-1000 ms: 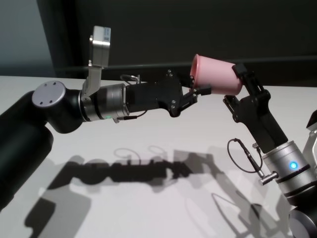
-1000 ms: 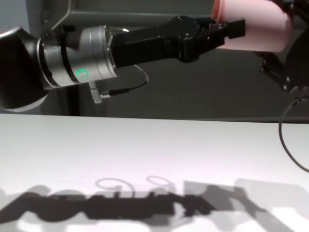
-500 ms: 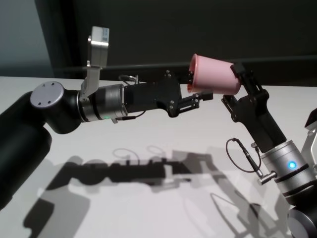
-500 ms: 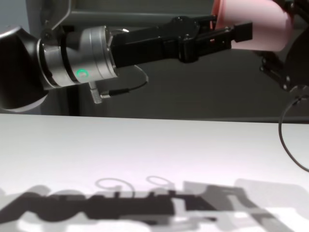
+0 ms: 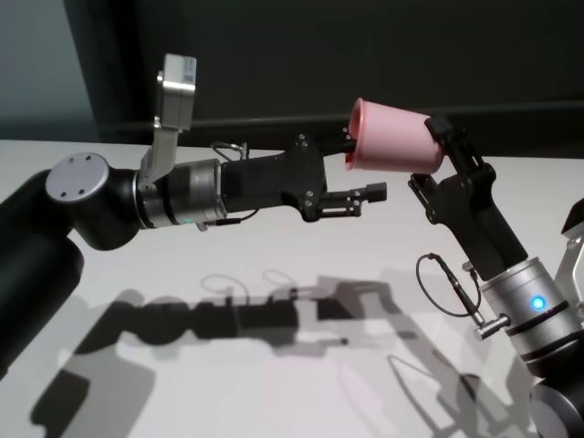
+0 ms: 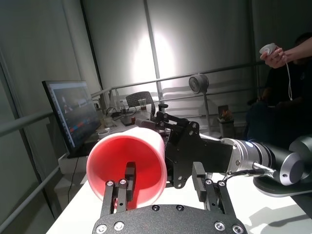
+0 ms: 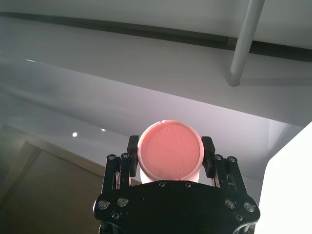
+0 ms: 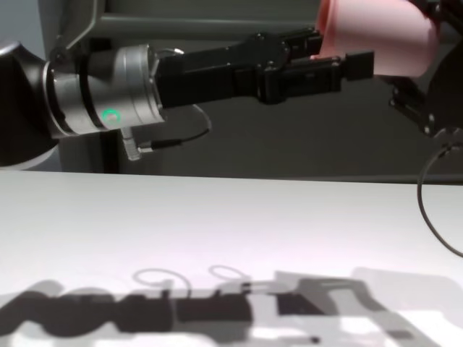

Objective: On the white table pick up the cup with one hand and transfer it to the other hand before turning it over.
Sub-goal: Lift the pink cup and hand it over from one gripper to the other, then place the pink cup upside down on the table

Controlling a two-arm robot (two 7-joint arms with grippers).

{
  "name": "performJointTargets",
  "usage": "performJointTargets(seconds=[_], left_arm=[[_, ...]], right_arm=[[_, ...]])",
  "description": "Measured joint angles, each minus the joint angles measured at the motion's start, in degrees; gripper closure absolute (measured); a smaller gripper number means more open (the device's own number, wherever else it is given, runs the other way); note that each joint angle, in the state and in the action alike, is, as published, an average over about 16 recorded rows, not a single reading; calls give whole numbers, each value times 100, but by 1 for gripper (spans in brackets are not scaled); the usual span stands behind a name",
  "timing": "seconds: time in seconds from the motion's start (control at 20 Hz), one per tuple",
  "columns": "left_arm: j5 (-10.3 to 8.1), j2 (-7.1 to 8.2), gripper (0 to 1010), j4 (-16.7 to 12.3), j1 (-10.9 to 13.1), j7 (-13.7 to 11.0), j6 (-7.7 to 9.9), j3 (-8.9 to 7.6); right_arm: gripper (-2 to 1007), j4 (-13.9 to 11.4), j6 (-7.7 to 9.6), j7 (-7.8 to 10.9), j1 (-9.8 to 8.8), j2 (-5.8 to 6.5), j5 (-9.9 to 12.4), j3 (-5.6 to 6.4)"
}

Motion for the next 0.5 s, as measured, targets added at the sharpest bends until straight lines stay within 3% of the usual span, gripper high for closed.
performJointTargets(seconds=[0.5], left_arm=[[30, 612, 53, -685, 520, 509, 131, -189]], right_arm=[[268, 0, 0, -1, 0, 0, 0, 0]])
